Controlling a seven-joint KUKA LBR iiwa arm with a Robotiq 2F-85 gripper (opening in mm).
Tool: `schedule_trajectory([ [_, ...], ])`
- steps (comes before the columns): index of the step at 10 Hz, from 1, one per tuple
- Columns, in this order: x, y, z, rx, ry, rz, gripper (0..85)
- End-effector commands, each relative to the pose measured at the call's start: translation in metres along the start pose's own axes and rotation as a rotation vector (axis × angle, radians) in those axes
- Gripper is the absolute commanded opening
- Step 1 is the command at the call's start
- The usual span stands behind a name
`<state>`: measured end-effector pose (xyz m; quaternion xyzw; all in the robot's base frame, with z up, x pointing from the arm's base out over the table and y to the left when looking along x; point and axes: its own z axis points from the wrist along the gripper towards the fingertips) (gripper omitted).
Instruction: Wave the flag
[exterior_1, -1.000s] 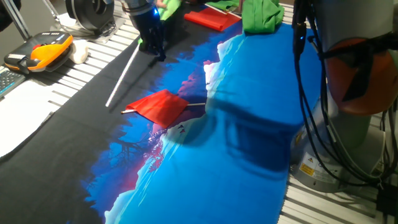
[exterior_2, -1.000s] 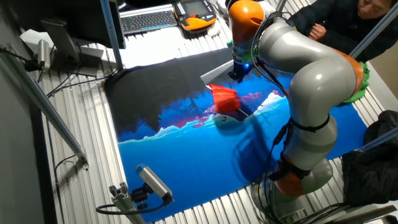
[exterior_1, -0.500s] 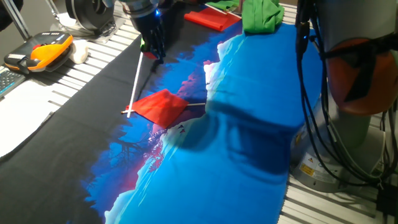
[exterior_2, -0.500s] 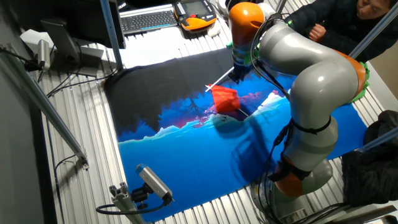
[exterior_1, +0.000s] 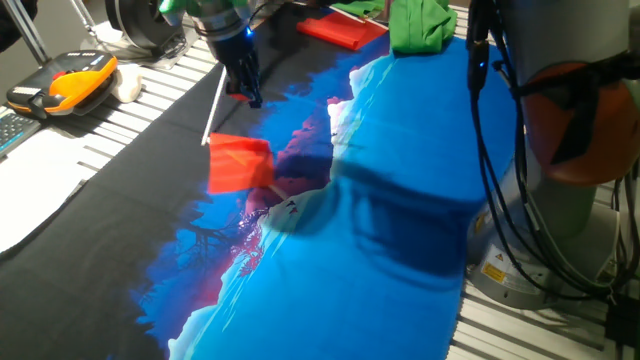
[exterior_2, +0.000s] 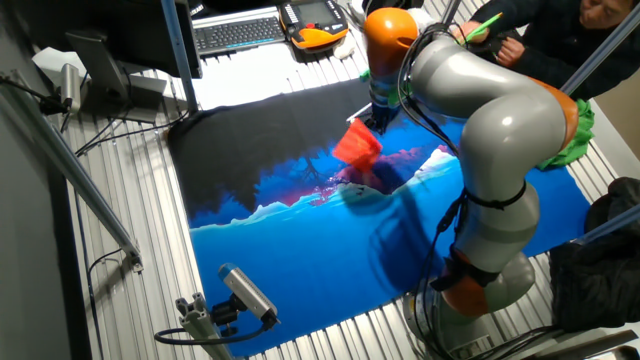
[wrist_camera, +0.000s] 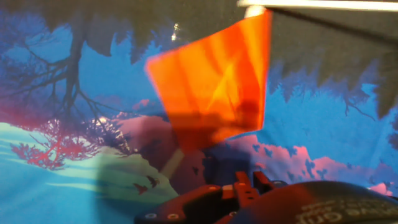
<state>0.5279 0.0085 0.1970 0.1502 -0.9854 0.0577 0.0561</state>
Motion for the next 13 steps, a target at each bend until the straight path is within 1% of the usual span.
schedule_trajectory([
  [1,0.000,0.001,0.008,-0.003,0.001,0.018,17.0],
  [2,-0.001,0.002,0.014,-0.005,0.021,0.043,17.0],
  [3,-0.002,0.002,0.019,-0.020,0.071,0.127,17.0],
  [4,-0.001,0.004,0.024,-0.053,0.089,0.226,17.0],
  [5,0.000,0.007,0.032,-0.082,0.087,0.305,17.0],
  [6,0.002,0.008,0.038,-0.101,0.088,0.362,17.0],
  [7,0.004,0.011,0.046,-0.128,0.081,0.438,17.0],
  [8,0.007,0.014,0.056,-0.145,0.064,0.495,34.0],
  [9,0.010,0.016,0.067,-0.141,0.045,0.530,34.0],
  [10,0.011,0.020,0.073,-0.154,0.035,0.575,34.0],
  [11,0.010,0.024,0.076,-0.176,0.032,0.625,34.0],
  [12,0.009,0.029,0.079,-0.167,0.026,0.653,34.0],
  [13,0.009,0.035,0.084,-0.160,0.010,0.688,34.0],
])
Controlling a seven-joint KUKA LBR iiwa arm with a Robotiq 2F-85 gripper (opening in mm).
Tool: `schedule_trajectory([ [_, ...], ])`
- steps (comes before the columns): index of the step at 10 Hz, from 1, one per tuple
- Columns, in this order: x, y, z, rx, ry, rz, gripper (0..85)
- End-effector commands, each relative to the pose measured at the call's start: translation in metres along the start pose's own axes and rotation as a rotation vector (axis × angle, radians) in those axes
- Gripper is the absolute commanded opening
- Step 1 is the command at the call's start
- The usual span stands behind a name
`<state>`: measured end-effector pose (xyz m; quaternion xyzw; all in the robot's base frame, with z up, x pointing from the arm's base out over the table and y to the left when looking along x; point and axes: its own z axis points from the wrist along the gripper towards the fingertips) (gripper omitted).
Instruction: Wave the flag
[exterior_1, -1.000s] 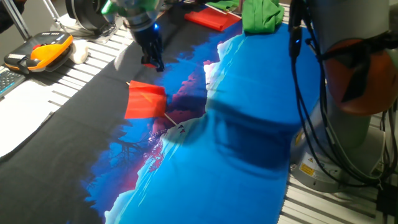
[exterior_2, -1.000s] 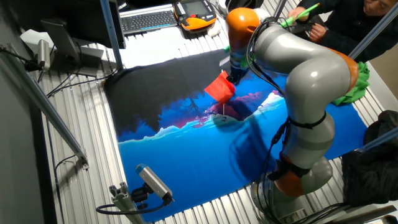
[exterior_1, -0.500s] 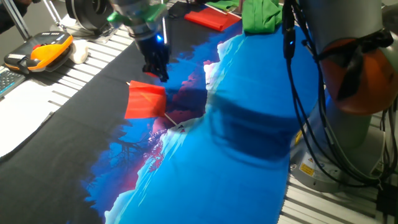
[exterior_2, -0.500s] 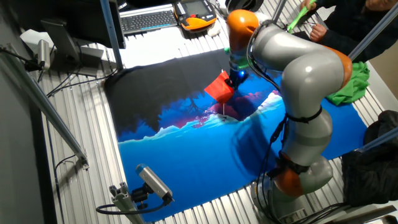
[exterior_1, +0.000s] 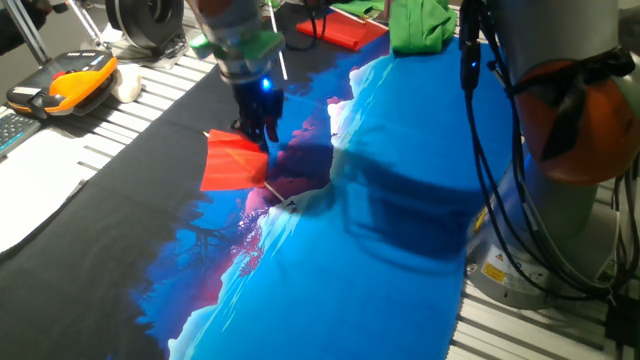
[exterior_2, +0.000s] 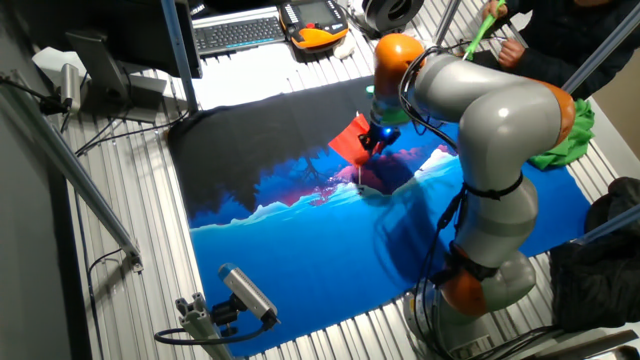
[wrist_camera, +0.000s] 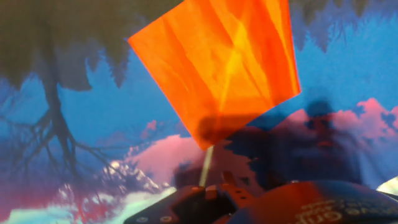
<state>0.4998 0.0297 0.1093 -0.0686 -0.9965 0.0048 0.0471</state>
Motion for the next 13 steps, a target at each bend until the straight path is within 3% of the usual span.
schedule_trajectory([
  [1,0.002,0.003,0.005,-0.017,-0.006,0.285,34.0],
  [5,0.013,0.018,0.032,0.015,-0.058,0.392,34.0],
  [13,0.012,0.027,0.072,-0.002,-0.084,0.431,34.0],
])
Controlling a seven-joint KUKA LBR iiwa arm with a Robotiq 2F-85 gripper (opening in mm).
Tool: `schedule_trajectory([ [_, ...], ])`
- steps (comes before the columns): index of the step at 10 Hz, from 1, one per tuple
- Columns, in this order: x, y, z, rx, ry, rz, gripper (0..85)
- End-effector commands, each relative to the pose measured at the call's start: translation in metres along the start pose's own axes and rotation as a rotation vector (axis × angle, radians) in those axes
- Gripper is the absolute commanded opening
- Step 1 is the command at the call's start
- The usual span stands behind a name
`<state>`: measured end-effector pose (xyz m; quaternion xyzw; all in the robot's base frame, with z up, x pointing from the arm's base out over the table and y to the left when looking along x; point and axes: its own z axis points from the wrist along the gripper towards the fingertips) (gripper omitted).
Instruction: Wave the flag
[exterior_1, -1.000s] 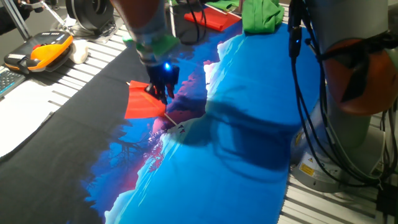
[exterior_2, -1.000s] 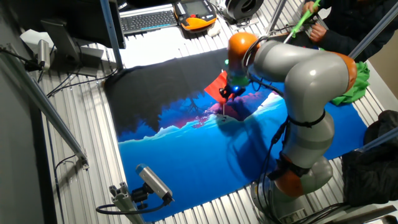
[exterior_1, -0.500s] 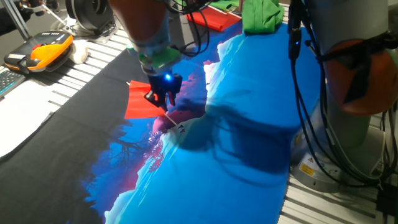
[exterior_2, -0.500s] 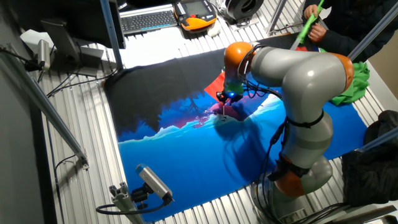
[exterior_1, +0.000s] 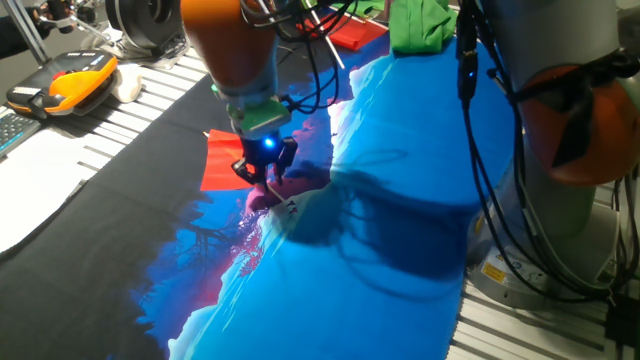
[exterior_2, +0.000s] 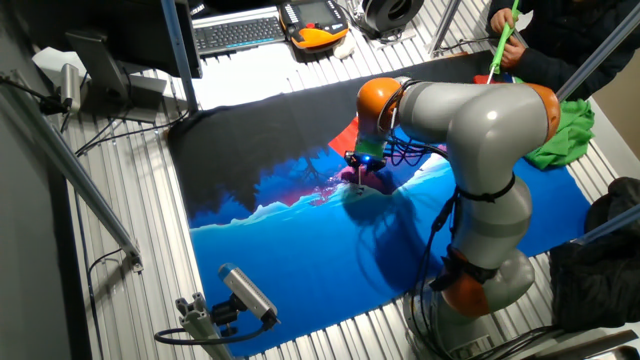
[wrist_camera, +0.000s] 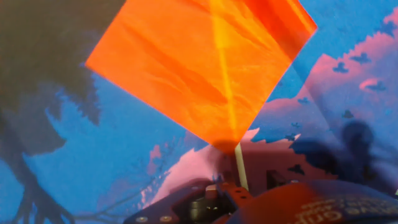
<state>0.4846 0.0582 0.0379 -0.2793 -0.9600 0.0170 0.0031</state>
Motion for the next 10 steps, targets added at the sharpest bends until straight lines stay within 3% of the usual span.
schedule_trajectory([
  [1,0.001,0.001,0.003,-0.002,-0.003,0.001,34.0],
  [5,0.003,0.002,0.017,0.004,-0.022,-0.006,34.0],
  [8,0.004,0.002,0.019,0.006,-0.016,-0.035,34.0],
  [9,0.004,0.002,0.018,0.004,-0.017,-0.055,17.0],
  [10,0.004,0.001,0.018,0.004,-0.020,-0.077,17.0],
])
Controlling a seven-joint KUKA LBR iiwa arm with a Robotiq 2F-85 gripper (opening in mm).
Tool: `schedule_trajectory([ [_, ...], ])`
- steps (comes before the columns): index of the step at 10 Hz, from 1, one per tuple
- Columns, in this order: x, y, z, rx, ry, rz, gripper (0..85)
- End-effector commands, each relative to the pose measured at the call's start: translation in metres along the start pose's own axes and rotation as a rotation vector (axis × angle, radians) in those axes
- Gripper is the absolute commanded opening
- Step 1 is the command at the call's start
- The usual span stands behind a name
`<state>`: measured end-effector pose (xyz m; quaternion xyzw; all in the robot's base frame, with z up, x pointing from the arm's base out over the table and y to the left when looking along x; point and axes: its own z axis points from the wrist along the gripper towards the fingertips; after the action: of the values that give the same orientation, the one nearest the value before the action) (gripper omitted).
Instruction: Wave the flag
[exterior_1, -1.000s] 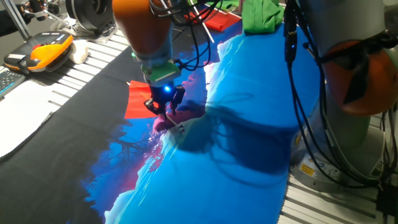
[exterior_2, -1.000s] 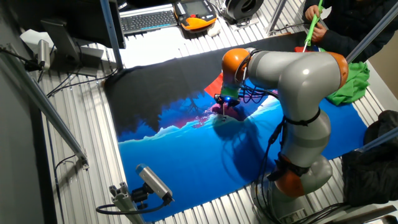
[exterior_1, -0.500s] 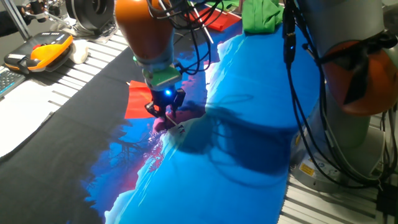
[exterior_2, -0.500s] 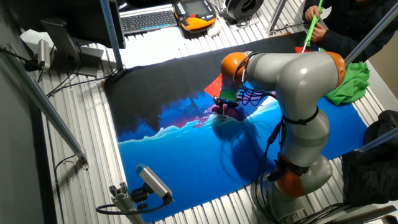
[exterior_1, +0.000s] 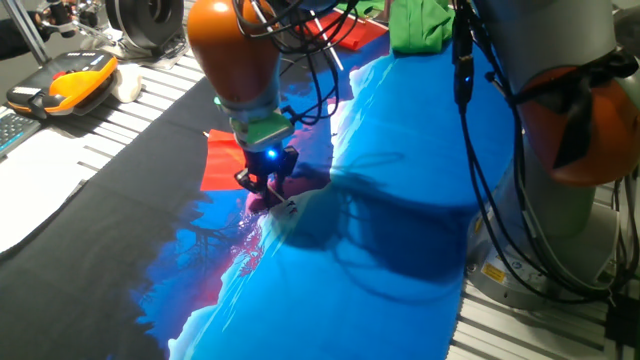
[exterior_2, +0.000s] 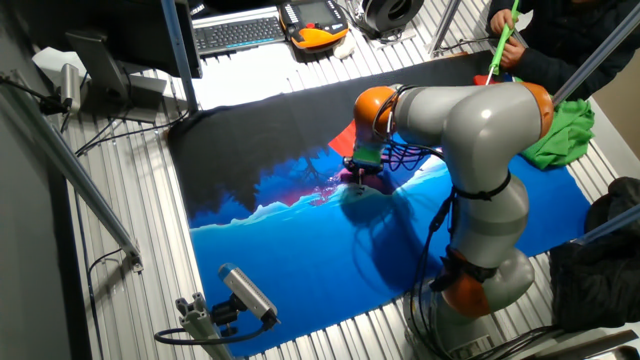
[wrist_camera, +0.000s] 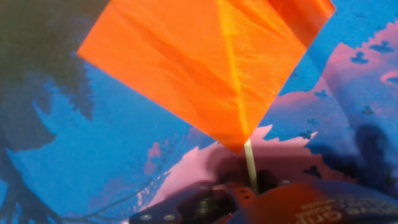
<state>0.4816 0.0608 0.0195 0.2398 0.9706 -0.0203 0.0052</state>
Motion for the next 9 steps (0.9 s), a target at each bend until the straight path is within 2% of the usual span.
schedule_trajectory([
  [1,0.000,0.000,0.000,-0.009,0.002,-0.009,0.0],
  [4,-0.001,0.000,-0.007,-0.010,0.008,-0.068,0.0],
  [6,-0.002,-0.002,-0.025,-0.008,0.012,-0.092,0.0],
  [8,-0.003,-0.006,-0.056,-0.030,0.030,-0.114,0.0],
  [9,-0.001,-0.008,-0.078,-0.033,0.041,-0.114,0.0],
])
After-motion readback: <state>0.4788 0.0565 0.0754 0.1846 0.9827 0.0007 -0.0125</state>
